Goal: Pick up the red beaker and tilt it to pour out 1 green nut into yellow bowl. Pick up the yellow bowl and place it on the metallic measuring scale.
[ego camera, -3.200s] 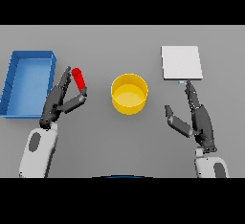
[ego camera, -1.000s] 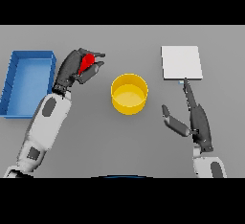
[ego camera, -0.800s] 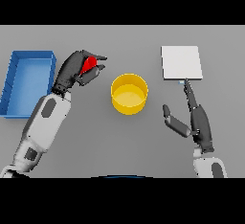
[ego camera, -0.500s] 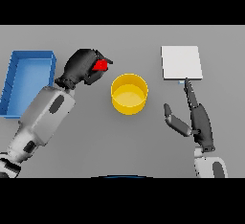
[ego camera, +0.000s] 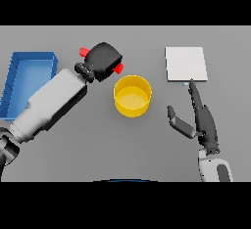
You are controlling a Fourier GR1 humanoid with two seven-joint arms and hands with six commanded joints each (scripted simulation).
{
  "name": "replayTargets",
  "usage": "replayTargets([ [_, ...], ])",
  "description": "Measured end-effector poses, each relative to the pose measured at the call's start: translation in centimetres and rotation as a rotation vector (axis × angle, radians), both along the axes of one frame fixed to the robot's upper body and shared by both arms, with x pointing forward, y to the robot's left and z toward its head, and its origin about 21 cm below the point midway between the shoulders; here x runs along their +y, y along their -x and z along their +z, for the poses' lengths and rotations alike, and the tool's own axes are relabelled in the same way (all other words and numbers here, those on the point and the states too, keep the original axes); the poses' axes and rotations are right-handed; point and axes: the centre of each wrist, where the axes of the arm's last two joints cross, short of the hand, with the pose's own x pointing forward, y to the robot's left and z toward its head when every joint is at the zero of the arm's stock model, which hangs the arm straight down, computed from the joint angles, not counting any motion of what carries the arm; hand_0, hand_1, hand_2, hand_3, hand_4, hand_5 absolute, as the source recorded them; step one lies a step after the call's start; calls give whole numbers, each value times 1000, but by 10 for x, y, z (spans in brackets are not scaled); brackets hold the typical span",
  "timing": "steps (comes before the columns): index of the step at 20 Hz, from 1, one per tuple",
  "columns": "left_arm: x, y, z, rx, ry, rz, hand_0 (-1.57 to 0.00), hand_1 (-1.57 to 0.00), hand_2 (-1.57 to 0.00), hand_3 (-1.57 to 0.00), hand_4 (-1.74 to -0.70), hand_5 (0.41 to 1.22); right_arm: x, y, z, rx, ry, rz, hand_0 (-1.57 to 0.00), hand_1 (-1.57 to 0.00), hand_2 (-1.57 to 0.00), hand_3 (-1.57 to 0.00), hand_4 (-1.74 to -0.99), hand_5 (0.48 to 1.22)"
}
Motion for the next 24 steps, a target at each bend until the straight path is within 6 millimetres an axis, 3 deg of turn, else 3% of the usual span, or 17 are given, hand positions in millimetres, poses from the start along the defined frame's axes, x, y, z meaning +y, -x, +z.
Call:
replayTargets([
  [3, -20, -1, 3, 12, -140, -64, -1571, -1571, -1571, -1571, -1694, 1216, 9, 0, 0, -13, -21, -6, 1, 1, 1, 1, -1220, 657],
  [7, -37, -4, 11, -18, -316, -108, -1571, -1571, -1571, -1571, -1720, 1219, 6, -2, -3, 3, -11, -25, 1, 1, 1, 1, -1195, 647],
  [24, -80, 1, 9, -318, -871, -359, -1571, -1571, -1571, -1571, -1727, 1221, 5, 0, -1, -12, 26, -43, 1, 1, 1, 1, -1160, 635],
])
